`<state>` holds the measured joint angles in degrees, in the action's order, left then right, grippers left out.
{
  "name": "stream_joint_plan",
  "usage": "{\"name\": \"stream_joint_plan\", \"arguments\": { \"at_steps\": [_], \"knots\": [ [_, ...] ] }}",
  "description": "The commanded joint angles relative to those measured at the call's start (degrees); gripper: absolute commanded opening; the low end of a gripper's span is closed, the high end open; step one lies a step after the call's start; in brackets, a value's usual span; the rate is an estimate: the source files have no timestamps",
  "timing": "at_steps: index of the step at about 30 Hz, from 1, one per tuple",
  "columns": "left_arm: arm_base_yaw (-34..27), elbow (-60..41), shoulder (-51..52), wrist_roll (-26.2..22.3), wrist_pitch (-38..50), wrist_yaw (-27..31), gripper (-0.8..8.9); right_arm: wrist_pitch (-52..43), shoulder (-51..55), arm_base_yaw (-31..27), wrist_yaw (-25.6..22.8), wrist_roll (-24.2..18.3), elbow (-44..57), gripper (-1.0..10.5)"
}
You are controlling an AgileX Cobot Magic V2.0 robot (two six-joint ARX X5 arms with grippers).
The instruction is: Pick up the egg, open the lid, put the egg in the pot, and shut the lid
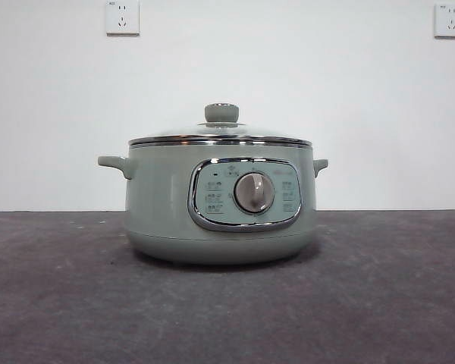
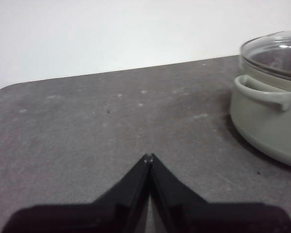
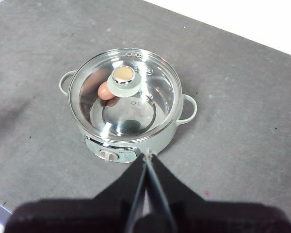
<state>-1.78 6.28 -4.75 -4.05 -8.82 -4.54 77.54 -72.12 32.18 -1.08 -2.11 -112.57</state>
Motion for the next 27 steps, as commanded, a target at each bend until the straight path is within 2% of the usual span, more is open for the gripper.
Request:
{"name": "stream_joint_plan", "arguments": {
  "at_steps": [1, 8, 27],
  "knots": [
    [-0.17, -2.86, 2.91, 2.49, 0.46, 0.79, -0.03, 1.38, -0.17, 0.0, -0.04, 0.59, 0.33, 0.0],
    [-0.17, -5.79, 4.52, 6.29, -0.52, 1.46, -0.03, 1.38, -0.15, 0.0, -0.04, 0.59, 0.33, 0.0],
    [-0.17, -5.79, 0.13, 6.4, -0.66, 1.16, -0.03, 1.38, -0.48, 0.0, -0.04, 0.59, 0.33, 0.0]
  ]
}}
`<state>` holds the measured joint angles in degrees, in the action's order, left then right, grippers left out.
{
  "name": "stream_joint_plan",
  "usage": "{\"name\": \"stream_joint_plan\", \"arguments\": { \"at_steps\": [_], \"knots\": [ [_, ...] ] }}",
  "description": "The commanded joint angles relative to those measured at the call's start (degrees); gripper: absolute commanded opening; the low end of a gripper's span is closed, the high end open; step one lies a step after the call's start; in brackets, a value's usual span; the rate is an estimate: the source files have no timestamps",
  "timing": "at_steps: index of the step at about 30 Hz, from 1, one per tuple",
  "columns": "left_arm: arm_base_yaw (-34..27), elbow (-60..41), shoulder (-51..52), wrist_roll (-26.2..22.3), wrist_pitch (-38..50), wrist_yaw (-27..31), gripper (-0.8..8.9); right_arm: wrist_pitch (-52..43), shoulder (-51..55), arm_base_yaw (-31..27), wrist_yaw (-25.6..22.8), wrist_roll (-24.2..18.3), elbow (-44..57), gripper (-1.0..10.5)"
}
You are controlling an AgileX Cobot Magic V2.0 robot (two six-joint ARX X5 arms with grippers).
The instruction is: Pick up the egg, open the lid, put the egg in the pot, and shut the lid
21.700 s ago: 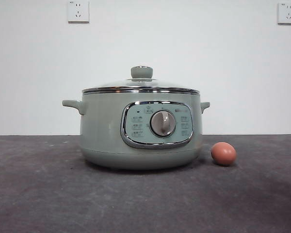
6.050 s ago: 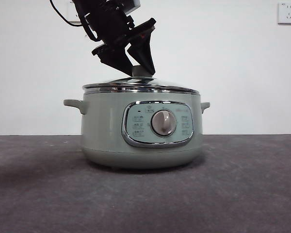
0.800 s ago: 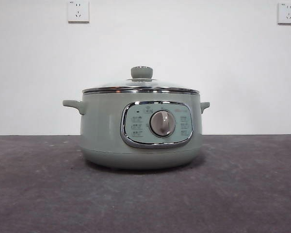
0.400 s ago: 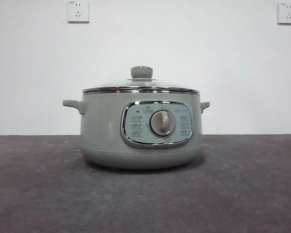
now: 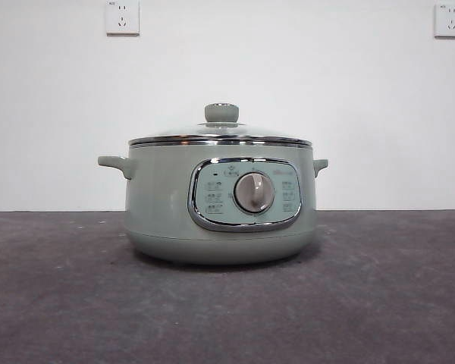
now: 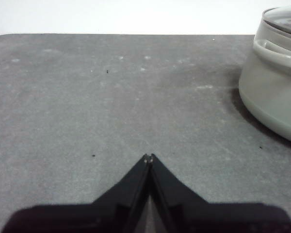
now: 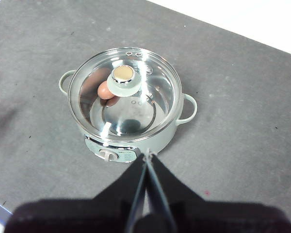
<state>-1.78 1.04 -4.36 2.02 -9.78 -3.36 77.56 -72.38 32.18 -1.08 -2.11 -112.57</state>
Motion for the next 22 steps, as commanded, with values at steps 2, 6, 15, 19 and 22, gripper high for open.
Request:
{"name": "stream_joint_plan", "arguments": {
  "at_steps": [2, 6, 15, 19, 22],
  "knots": [
    [-0.17, -0.55, -0.57, 0.35, 0.31, -0.02, -0.03, 1.36, -0.2, 0.0, -0.15, 0.31, 0.33, 0.0],
    [-0.17, -0.55, -1.27, 0.33, 0.28, -0.02, -0.03, -0.68, 1.33, -1.51, -5.42, -2.71, 0.35, 0.0],
    [-0.17, -0.55, -2.12, 0.33, 0.24, -0.02, -0.04, -16.94, 15.45, -13.31, 5.25, -4.5, 13.07, 0.0],
    [-0.17, -0.55, -2.67, 0.35, 0.24, -0.02, -0.03, -28.2, 26.71, -20.31, 5.6, -5.05, 30.03, 0.0],
    [-0.17, -0.55, -3.08, 0.33, 0.24, -0.02, -0.03, -36.87, 34.8, -23.89, 5.57, -6.64, 42.77, 0.0]
  ]
}}
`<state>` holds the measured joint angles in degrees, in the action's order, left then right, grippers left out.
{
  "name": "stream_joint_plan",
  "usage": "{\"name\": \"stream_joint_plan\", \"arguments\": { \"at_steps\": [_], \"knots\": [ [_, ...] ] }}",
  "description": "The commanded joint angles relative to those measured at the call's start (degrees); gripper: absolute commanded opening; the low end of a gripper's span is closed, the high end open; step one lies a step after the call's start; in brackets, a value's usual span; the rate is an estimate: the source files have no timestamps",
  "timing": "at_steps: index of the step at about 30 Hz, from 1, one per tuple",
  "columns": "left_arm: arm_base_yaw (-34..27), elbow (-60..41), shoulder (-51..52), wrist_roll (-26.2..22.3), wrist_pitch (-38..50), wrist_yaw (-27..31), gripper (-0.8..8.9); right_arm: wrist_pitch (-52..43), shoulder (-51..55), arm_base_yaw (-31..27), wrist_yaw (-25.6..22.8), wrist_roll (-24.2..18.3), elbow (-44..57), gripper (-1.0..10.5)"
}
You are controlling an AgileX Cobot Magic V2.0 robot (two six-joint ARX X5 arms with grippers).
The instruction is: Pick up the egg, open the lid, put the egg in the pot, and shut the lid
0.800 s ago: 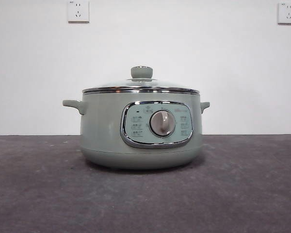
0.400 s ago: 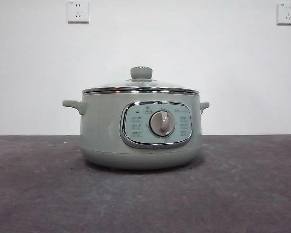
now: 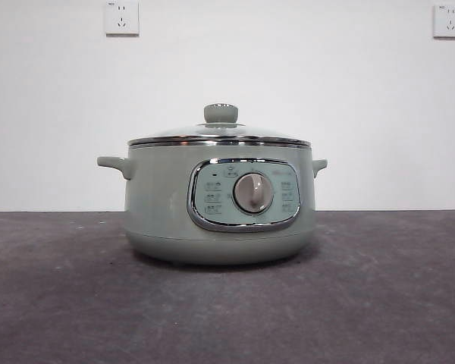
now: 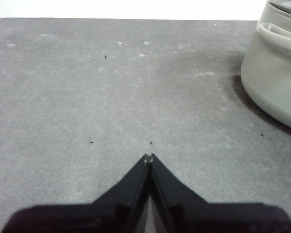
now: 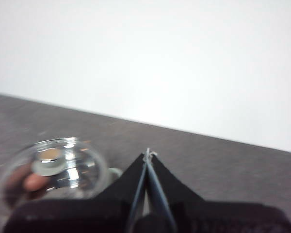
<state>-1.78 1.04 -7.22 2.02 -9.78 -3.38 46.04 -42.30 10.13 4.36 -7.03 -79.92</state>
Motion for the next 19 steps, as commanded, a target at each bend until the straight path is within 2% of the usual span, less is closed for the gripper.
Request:
{"name": "stream_joint_plan", "arguments": {
  "at_steps": [1, 8, 15, 19],
  "knots": [
    [-0.17, -0.52, -0.44, 0.33, 0.24, 0.0, -0.03, -8.57, 7.67, -2.91, 0.13, -2.32, 14.75, 0.0],
    [-0.17, -0.55, -1.22, 0.33, 0.24, 0.0, -0.03, -23.96, 24.81, -6.78, 0.11, -2.36, 43.25, 0.0],
    [-0.17, -0.52, -1.31, 0.33, 0.24, 0.0, -0.03, -27.23, 35.63, -6.88, -0.07, -1.95, 63.58, 0.0],
    [-0.17, -0.52, -1.31, 0.33, 0.22, 0.0, -0.03, -27.21, 39.87, -6.88, -0.07, -1.18, 71.89, 0.0]
  ]
}}
